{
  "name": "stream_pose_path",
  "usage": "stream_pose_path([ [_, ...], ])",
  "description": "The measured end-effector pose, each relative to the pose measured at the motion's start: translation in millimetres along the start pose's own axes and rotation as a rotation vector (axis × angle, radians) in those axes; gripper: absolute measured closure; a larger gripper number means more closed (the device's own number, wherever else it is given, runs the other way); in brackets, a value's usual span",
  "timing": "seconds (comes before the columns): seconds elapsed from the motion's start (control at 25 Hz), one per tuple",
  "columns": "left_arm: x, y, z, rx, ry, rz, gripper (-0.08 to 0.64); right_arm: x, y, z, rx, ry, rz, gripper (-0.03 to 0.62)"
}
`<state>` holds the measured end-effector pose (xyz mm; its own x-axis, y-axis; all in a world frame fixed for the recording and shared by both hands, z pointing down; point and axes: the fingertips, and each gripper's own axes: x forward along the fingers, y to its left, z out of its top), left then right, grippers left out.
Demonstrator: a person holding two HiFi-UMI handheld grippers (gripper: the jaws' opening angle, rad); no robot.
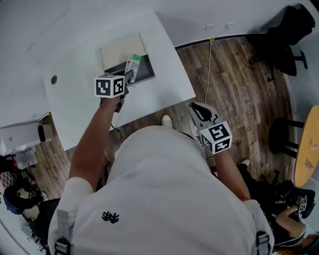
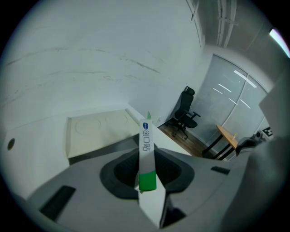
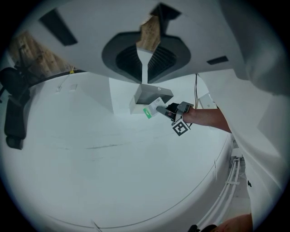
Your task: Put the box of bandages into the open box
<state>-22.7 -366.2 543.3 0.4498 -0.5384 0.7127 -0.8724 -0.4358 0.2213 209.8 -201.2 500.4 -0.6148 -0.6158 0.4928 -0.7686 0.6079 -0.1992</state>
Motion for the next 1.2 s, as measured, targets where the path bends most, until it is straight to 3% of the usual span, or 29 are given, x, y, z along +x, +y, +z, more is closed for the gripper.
stream_pose_path([
  [0.68, 59.6, 18.4, -28.6, -0.005, 0.162, 0.077, 0.468, -5.2, -42.9, -11.3, 0.048, 0.016, -0.018, 0.552],
  [1.2, 77.2, 15.4, -37.0, 0.057, 0.226, 0.126, 0.463, 0.1, -53.6, -13.1, 0.064, 0.031, -0.012, 0.552],
])
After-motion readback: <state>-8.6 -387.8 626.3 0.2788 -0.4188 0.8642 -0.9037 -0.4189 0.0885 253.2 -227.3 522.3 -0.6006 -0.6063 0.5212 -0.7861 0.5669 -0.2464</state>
